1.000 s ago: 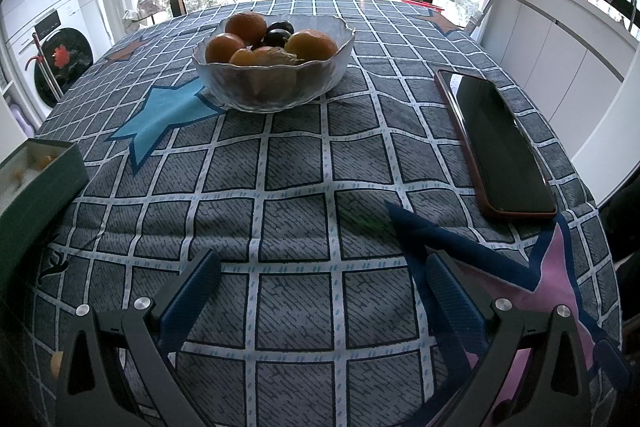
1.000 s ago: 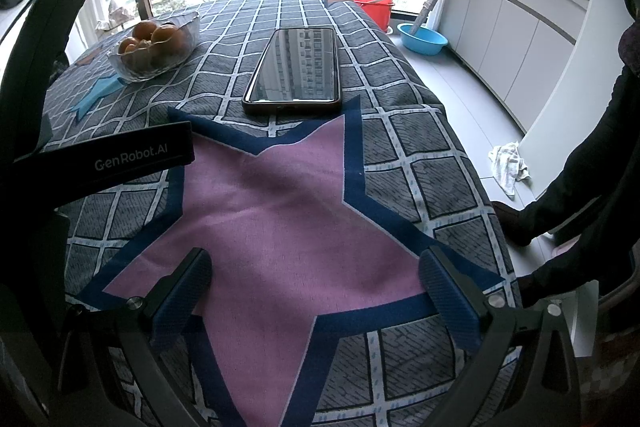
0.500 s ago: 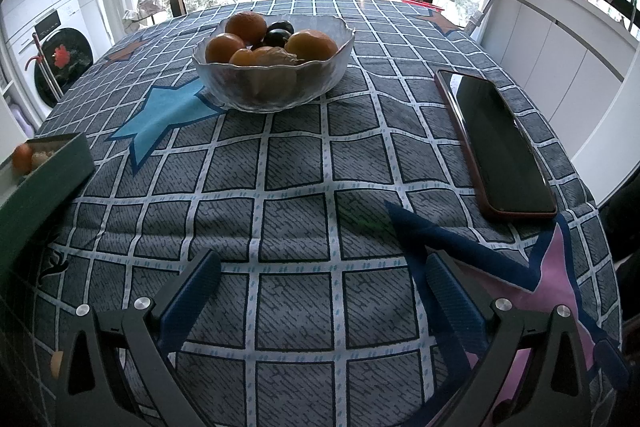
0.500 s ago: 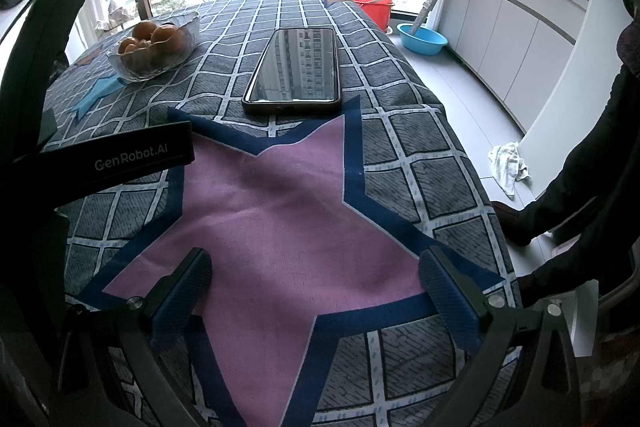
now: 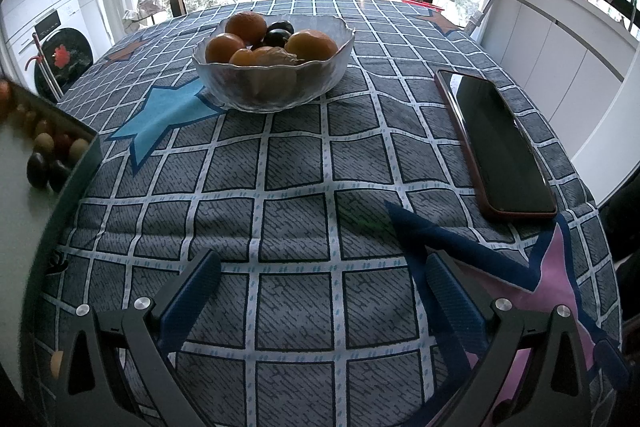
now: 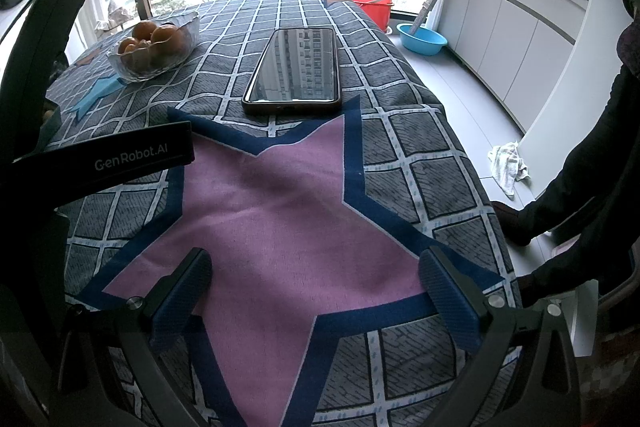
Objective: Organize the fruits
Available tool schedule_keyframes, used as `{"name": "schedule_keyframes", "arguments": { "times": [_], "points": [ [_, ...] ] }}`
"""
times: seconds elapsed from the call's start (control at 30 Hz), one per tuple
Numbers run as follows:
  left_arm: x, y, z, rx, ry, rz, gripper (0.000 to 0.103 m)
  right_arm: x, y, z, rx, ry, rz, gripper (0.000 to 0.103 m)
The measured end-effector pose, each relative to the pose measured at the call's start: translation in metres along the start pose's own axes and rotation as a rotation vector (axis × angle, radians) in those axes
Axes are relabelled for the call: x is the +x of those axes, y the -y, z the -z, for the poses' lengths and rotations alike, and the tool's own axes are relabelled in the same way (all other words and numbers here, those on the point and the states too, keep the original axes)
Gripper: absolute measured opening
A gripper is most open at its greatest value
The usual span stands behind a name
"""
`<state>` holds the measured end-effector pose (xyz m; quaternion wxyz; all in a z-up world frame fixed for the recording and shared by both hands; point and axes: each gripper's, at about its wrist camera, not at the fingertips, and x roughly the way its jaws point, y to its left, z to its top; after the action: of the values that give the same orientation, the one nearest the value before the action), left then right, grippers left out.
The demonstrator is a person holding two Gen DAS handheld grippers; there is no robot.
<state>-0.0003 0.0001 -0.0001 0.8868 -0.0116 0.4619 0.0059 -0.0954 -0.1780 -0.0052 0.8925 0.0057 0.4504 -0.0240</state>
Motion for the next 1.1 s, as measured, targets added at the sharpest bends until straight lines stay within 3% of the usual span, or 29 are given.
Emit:
{"name": "schedule_keyframes", "arguments": {
  "times": [0.23,0.47,1.1],
  "points": [
    [0.000,0.000,0.000,0.000,0.000,0.000,0.103,-0.003,-0.006,-0.001,0.036,-0.033,0.028,0.103],
    [0.000,0.000,0.000,0.000,0.000,0.001,0.103,0.001,-0.038,-0.004,0.008,-0.021,0.016,0.103],
    [0.000,0.000,0.000,0.000,0.000,0.000,0.103,-0.001,-0.039,0.000,0.021,-0.005,0.012,0.103]
  ]
}}
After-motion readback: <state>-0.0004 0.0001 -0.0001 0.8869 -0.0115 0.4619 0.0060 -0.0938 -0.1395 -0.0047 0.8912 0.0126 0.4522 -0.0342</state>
